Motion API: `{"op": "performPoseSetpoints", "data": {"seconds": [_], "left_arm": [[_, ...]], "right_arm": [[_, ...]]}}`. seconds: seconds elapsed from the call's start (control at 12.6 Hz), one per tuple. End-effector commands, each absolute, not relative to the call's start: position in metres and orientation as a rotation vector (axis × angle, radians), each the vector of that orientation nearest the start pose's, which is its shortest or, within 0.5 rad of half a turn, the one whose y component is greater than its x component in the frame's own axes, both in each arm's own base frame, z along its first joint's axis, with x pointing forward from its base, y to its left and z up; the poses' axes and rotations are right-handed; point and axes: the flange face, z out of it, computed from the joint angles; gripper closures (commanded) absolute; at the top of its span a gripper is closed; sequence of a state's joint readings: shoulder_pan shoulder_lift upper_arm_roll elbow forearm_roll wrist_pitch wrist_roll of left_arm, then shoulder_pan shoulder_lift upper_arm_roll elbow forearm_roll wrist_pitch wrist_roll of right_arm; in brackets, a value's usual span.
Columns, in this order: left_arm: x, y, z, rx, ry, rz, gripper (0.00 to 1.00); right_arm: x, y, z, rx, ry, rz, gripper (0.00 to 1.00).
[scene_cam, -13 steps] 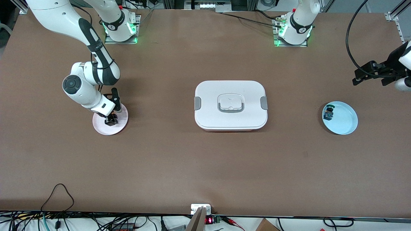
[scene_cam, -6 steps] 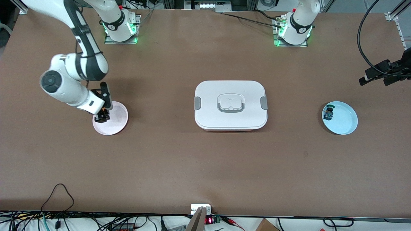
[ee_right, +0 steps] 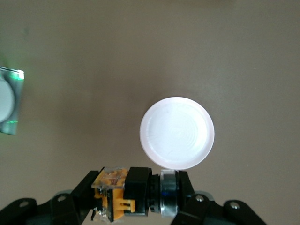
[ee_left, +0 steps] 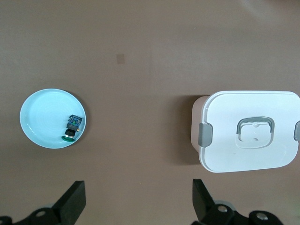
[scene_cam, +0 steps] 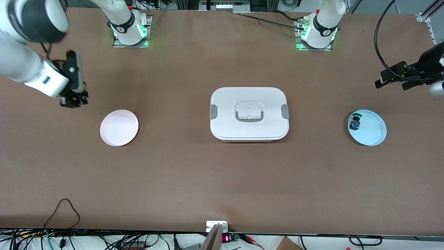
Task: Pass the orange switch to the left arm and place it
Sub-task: 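Lift the orange switch with the right gripper while the left gripper advances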
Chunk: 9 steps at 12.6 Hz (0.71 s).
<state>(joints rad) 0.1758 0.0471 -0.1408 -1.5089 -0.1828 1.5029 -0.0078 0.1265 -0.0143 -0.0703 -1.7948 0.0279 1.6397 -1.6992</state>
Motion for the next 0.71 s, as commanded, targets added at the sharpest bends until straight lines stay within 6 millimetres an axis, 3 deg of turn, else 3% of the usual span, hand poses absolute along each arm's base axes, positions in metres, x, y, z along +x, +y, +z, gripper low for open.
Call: {"op": "performPoseSetpoints", "data": {"seconds": [0.0, 0.24, 0.32, 0.48, 0.64], "left_arm": [[0.568, -0.007, 0.617, -3.349, -0.019, 0.118, 0.0], [0.579, -0.019, 0.616, -3.358, 0.023, 0.124, 0.0], [0.585, -0.024, 0.603, -3.362, 0.024, 0.165, 0.0], [0.587, -0.032, 0.589, -3.365, 0.068, 0.238, 0.0], [0.583, -0.05, 0.59, -3.362, 0.13, 0.272, 0.0]], "right_arm": [[0.542, 0.037, 0.575, 2.182, 2.437, -0.162, 1.0], [0.547, 0.058, 0.548, 2.354, 2.488, -0.108, 1.0], [0.551, 0.068, 0.536, 2.414, 2.528, -0.057, 1.0], [0.563, 0.089, 0.512, 2.57, 2.612, 0.128, 1.0], [0.576, 0.118, 0.499, 2.696, 2.658, 0.405, 1.0]]}}
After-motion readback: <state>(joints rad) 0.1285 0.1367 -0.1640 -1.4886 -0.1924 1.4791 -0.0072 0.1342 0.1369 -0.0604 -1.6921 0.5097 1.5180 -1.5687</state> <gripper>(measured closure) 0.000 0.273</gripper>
